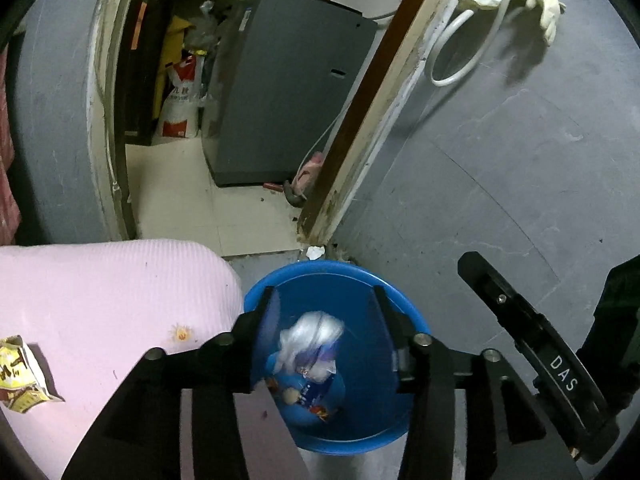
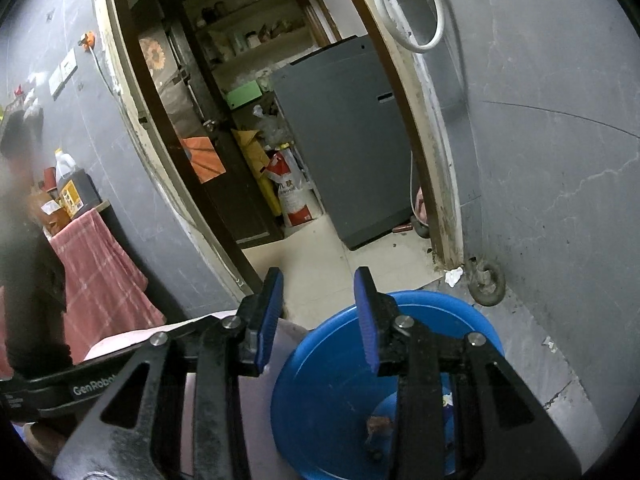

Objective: Collect trash
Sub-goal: 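Carry the foil and green-and-pink paper over the blue bucket and open both grippers, then move both open tools back from the bucket over the table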

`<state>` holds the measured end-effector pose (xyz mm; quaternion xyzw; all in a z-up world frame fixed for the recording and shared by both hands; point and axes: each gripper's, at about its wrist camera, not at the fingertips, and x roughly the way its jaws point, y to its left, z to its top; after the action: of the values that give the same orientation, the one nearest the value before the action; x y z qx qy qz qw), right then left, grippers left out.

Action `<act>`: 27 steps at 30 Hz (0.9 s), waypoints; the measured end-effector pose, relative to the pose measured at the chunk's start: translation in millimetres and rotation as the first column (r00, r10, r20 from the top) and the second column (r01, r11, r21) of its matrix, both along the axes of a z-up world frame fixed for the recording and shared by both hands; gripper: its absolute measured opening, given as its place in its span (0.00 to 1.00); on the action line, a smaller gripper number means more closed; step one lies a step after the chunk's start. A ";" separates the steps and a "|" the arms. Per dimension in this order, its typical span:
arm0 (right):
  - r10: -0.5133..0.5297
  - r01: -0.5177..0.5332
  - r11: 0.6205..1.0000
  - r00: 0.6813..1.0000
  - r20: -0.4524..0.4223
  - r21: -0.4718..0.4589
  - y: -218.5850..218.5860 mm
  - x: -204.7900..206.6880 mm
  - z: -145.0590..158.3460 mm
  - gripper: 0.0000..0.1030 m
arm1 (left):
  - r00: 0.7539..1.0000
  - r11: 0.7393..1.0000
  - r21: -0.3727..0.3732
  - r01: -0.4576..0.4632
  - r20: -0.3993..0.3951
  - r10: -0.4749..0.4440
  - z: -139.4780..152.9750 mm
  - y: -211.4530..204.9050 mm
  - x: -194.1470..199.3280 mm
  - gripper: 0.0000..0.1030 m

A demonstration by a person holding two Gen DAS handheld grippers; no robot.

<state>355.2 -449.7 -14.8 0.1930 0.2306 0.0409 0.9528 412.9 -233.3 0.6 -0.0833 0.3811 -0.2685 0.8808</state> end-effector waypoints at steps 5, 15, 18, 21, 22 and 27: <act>0.003 -0.003 1.000 1.000 0.013 -0.006 1.7 -1.3 1.1 0.49 | 0.999 1.000 -0.010 -0.026 0.031 0.026 8.6 9.8 -3.0 0.57; 0.043 -0.037 0.998 0.992 0.117 -0.057 24.8 -13.2 18.7 0.82 | 0.969 0.987 -0.035 -0.157 0.187 0.161 41.0 62.9 -24.3 0.79; 0.069 -0.057 0.995 0.984 0.166 -0.076 38.9 -18.3 25.8 0.92 | 0.951 0.978 -0.028 -0.206 0.231 0.207 47.6 81.0 -32.5 0.79; 0.118 -0.099 0.990 0.969 0.215 -0.100 55.1 -24.3 32.1 0.99 | 0.931 0.968 -0.011 -0.249 0.273 0.242 51.1 97.6 -40.7 0.79; 0.139 -0.115 0.987 0.964 0.229 -0.113 61.8 -25.9 34.1 1.00 | 0.923 0.964 0.000 -0.265 0.291 0.253 52.5 102.9 -43.8 0.79; 0.210 -0.170 0.972 0.938 0.274 -0.163 92.1 -31.8 40.0 1.00 | 0.890 0.946 0.026 -0.324 0.348 0.295 52.4 128.3 -58.8 0.91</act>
<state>323.3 -357.5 25.2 0.0957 0.1084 0.1448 0.9788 354.1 -105.0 53.0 -0.0587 0.2165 -0.1188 0.9673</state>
